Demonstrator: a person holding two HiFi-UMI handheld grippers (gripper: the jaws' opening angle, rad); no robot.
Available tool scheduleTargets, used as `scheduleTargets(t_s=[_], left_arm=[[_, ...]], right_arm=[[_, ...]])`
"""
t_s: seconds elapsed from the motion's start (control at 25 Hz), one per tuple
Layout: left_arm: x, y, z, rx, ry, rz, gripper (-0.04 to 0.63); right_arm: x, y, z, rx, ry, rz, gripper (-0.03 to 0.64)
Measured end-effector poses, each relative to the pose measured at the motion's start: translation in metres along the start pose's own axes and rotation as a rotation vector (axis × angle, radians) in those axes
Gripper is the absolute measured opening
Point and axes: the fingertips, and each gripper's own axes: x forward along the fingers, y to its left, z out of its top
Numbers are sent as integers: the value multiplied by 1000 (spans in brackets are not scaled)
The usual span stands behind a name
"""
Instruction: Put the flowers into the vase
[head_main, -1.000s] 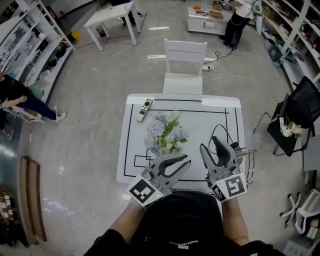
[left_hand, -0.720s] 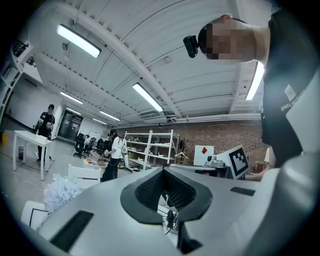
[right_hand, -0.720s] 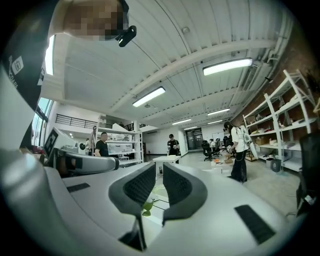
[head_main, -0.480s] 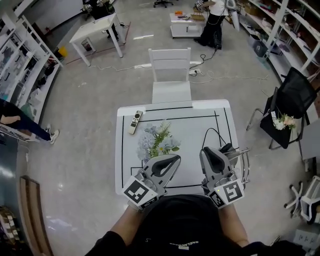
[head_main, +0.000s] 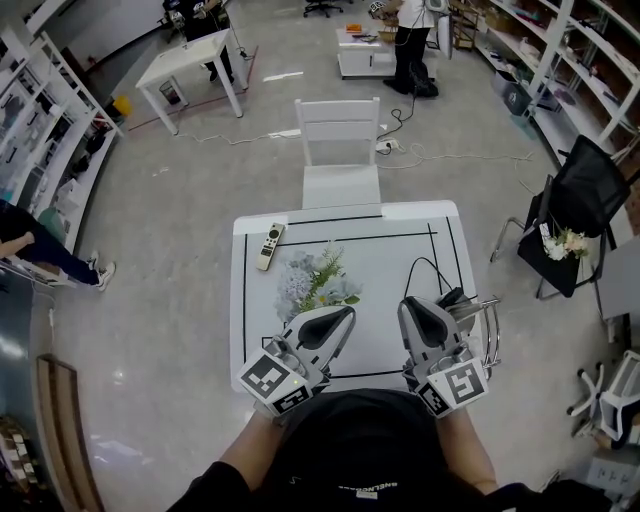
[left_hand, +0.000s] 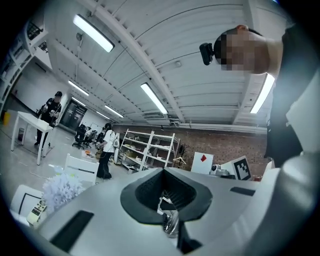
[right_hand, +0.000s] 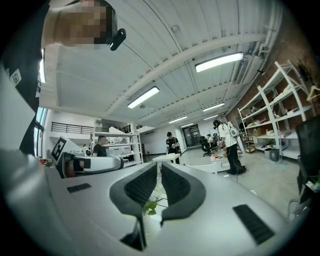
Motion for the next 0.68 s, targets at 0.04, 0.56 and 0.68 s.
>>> scheduleTargets(t_s=[0.04,0.56,0.68], left_arm=[[0,0,0,-7,-1,-1,6],[-1,-1,-1,-15,2,-13,6],[-2,-2,-1,-12,-1,-11,6]], right_arm=[[0,1,0,-2,2,2,38],[4,5,-5,-4,24,8,38],[4,6,-5,1,25,6,38]])
